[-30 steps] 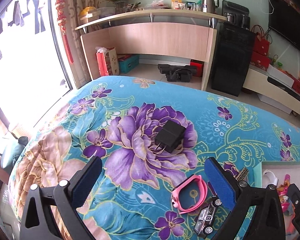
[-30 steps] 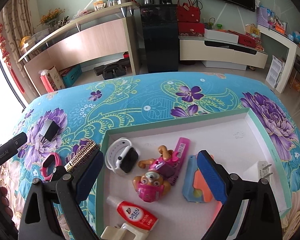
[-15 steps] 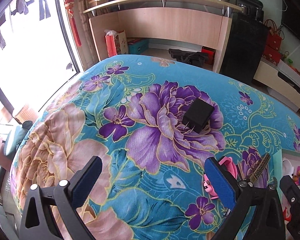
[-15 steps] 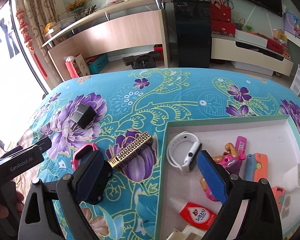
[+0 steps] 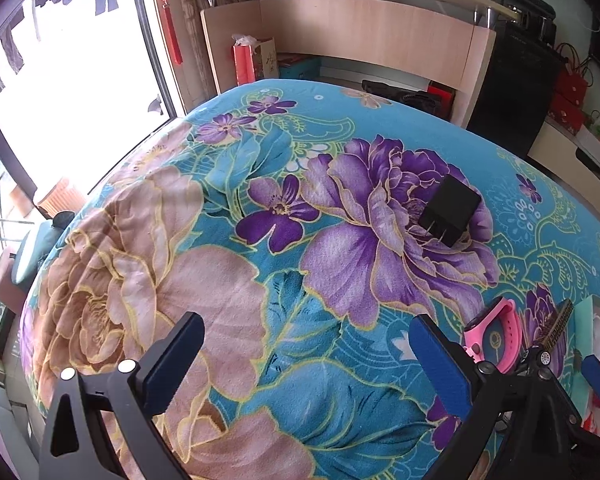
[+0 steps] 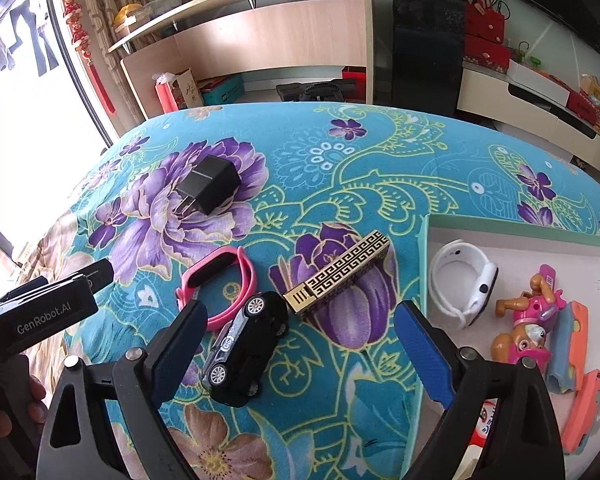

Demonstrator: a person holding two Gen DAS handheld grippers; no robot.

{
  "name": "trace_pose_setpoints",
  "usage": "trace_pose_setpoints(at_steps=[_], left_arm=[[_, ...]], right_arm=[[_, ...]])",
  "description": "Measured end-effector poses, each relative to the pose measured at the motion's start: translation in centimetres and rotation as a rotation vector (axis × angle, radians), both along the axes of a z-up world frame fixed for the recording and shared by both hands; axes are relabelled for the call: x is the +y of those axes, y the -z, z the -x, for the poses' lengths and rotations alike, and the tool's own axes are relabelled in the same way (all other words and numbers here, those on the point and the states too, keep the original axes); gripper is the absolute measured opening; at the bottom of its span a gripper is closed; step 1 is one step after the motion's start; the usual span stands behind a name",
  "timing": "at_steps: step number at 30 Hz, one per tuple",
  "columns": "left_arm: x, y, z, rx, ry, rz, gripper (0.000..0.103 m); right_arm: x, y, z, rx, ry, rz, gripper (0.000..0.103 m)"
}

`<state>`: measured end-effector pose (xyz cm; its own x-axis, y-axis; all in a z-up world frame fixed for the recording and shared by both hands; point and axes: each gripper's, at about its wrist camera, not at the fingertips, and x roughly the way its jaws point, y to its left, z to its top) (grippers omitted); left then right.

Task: Organize rigid objects

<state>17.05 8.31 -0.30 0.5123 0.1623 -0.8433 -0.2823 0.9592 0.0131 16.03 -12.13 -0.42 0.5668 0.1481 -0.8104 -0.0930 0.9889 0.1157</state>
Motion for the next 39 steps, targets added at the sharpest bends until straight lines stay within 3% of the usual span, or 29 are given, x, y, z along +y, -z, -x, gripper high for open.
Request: trace_pose_setpoints(at_steps=[10, 21, 24, 29, 32, 39], left_arm=[[0.3, 0.3, -0.2, 0.007, -0.009, 0.007, 0.103], [-1.4, 0.9, -0.7, 0.021, 0.048, 0.035, 0.103], [-1.9, 1.2, -0.9, 0.028, 0.059, 0.036, 0.103], [-2.7, 1.5, -1.3, 0.036, 0.090, 0.045, 0.103], [-3.2, 1.4, -1.4, 0.030, 0.108, 0.053, 0.103], [-4.5, 2.0, -2.0, 0.034, 0.141, 0.071, 0.103]], right_arm=[[2.5, 1.7, 0.1, 0.049, -0.063, 0.049, 0.094], [1.0, 1.8, 0.0, 0.062, -0.015, 0.059, 0.094], [0.8, 1.6, 0.0, 0.057, -0.012, 0.059, 0.087], [0.5, 1.6, 0.0, 0.057, -0.008, 0.052, 0.086], [0.5, 1.4, 0.1, 0.051, -0.015, 0.040, 0.072], [0.1, 1.2, 0.2, 0.051, -0.015, 0.008, 0.061]])
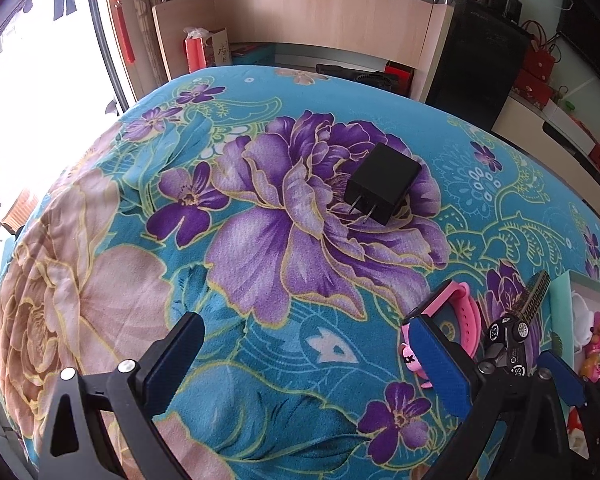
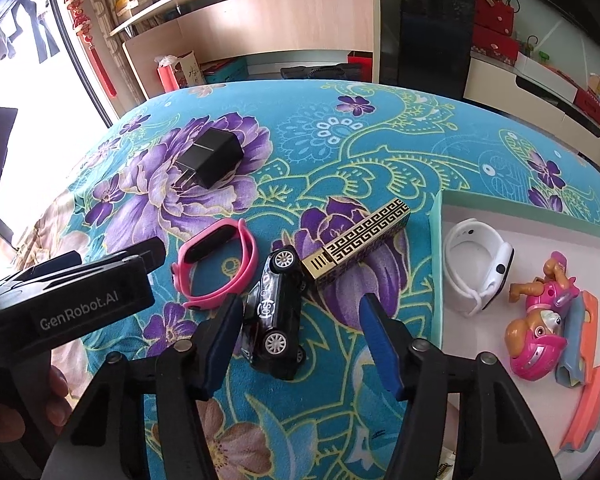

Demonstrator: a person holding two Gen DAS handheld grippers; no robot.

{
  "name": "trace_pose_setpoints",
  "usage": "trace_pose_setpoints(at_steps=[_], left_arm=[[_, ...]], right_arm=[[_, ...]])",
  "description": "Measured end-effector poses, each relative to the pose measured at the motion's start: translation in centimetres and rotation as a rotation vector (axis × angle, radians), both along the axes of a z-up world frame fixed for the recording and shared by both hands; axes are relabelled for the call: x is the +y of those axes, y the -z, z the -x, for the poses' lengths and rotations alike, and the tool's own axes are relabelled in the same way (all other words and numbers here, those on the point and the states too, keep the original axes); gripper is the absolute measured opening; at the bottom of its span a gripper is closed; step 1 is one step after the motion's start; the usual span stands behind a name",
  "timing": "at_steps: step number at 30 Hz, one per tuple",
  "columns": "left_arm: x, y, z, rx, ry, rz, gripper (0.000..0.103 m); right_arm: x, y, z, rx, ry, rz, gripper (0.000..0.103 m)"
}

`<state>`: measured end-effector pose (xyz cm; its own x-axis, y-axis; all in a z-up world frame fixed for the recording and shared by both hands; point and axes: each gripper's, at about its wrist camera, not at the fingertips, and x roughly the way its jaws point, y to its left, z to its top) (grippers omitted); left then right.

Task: Organize rigid objects
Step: 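Grasp the black toy car with the right tool while the left grasps the pink band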

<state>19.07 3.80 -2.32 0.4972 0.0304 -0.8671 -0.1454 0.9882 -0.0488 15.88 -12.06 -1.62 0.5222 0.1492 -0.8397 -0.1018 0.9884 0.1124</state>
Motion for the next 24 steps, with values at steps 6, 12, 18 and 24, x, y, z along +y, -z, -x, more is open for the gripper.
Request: trace_pose_setpoints(at_steps=[6, 12, 18, 24], left_arm=[[-1.3, 0.5, -0.3, 0.010, 0.052, 0.022, 0.103], [-1.9, 1.4, -0.8, 0.035, 0.054, 0.006, 0.103], [-2.1, 1.6, -0.7, 0.024, 0.053, -0.049, 0.091], [-2.7, 1.2, -0.6, 0.001, 0.081, -0.082, 0.061]], right_arm=[[-0.6, 0.0, 0.0, 0.003, 0.013, -0.007, 0.053], [-0.7, 0.0, 0.0, 0.007, 0.010, -0.006, 0.047], [-1.0, 0.1, 0.0, 0.008, 0.014, -0.011, 0.047], [-0.9, 0.1, 0.0, 0.011, 0.013, -0.012, 0.047]])
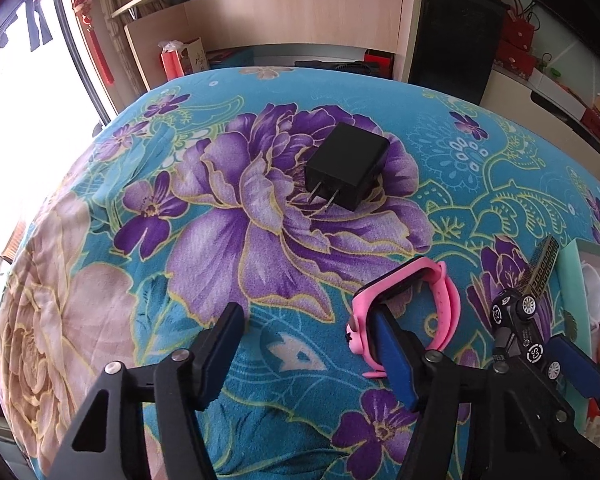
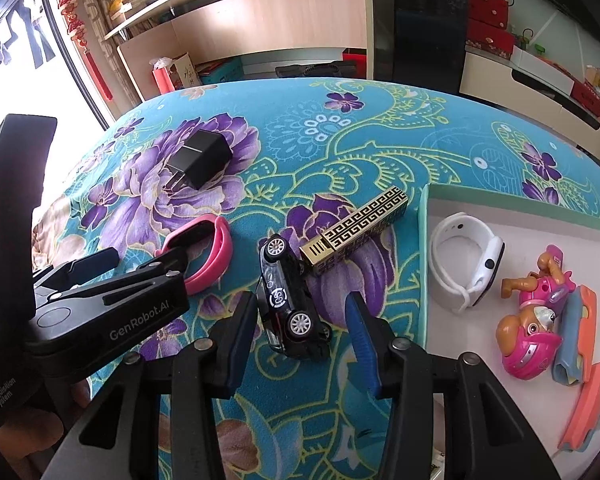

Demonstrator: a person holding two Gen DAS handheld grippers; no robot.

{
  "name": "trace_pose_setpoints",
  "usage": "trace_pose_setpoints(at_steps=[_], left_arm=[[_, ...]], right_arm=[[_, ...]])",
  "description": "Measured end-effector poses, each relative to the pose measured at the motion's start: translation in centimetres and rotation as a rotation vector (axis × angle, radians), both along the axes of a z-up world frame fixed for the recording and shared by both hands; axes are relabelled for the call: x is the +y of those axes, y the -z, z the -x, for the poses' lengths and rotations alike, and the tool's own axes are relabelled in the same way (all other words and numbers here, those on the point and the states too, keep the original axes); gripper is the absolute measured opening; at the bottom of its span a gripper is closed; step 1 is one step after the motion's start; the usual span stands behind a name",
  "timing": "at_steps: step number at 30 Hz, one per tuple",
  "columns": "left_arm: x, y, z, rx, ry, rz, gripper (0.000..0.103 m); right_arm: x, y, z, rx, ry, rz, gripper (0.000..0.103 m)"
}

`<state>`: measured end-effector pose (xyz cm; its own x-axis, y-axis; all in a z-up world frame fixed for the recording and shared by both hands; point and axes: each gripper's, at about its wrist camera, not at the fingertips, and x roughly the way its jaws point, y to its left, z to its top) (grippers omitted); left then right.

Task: Organize rigid objects
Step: 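Grasp the black toy car with the right tool while the left grasps the pink band, then carry the black toy car into the tray with the right tool while the left carries the band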

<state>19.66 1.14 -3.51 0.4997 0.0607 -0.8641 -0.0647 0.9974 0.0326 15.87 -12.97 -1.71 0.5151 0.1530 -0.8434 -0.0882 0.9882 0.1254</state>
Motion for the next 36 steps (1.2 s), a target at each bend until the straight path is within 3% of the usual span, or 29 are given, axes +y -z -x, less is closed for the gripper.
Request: trace_pose_setpoints(at_steps=[2, 4, 8, 25, 36], left_arm=[[0.3, -0.2, 0.0, -0.009, -0.019, -0.017, 0.041], [0.9, -0.3, 0.1, -0.012, -0.043, -0.010, 0.036], [2.3, -0.5, 0.0, -0.017, -0.090, 0.005, 0.017], [2.8, -1.2, 0.4, -0.033, -0.085, 0.118, 0.012], [2.7, -5.9, 2.0, -0.166, -0.061, 0.129, 0.012]], right_arm=[[0.0, 0.0, 0.0, 0.002, -0.003, -0.005, 0.043], [0.1, -0.1, 0.0, 0.002, -0.008, -0.010, 0.040], [0.4, -0.1, 0.0, 0.001, -0.022, -0.016, 0.033], [-0.3, -2.2, 0.8, -0.053, -0.034, -0.095, 0.028], [-2.0, -5.4, 2.1, -0.152, -0.003, -0.135, 0.028]])
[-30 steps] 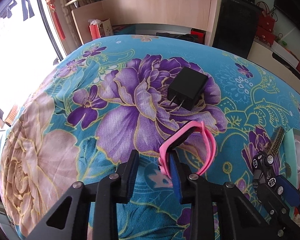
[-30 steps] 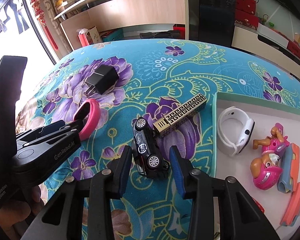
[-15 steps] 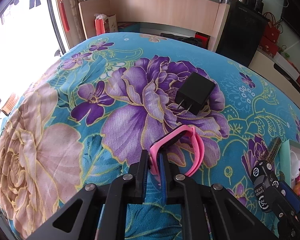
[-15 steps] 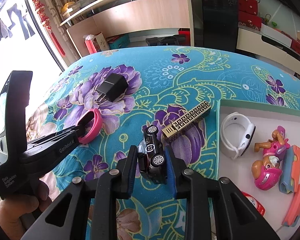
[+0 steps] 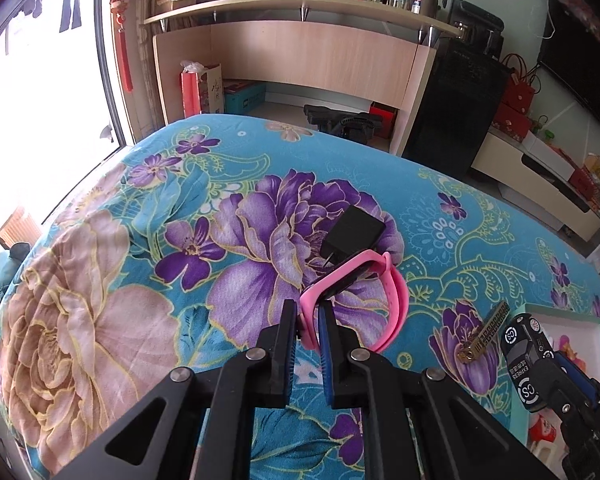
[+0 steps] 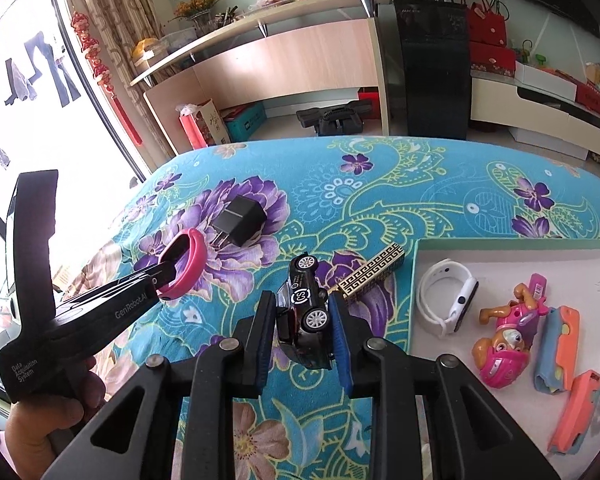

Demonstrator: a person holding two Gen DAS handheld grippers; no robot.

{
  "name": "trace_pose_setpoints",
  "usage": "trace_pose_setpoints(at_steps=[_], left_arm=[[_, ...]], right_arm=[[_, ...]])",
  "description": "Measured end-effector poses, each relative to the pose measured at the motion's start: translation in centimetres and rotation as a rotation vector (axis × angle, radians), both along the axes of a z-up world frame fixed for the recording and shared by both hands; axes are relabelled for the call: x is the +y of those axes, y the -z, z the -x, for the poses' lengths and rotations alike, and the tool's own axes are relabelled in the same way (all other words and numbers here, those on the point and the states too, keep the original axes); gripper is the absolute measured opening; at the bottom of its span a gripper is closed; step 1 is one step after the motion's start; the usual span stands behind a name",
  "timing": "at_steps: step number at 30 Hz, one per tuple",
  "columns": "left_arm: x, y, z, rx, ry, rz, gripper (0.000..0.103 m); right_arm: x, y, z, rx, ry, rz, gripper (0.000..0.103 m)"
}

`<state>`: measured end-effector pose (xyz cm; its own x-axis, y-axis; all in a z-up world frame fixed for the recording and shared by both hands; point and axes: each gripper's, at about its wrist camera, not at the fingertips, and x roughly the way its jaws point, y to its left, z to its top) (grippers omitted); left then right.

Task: Organize rigid objects
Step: 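Carry the black toy car into the tray with the right tool while the left carries the band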

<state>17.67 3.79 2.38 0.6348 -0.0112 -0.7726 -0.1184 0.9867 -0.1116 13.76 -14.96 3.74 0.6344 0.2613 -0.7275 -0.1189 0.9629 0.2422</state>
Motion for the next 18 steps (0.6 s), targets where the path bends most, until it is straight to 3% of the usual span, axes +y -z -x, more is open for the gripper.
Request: trace_pose_setpoints(at_steps=[5, 11, 18], left_arm=[[-1.6, -1.7, 0.7, -0.042, 0.048, 0.011, 0.012], [-4.6, -2.7, 1.2, -0.064, 0.126, 0.009, 0.012], [-10.5, -3.5, 2.2, -0.071, 0.292, 0.009, 0.012]], right_arm=[[-3.2, -1.3, 0.6, -0.031, 0.086, -0.005, 0.028], [-9.9, -1.7, 2.0, -0.029, 0.273, 0.004, 0.028], [-16.3, -1.4, 4.4, -0.008, 0.461, 0.014, 0.028]])
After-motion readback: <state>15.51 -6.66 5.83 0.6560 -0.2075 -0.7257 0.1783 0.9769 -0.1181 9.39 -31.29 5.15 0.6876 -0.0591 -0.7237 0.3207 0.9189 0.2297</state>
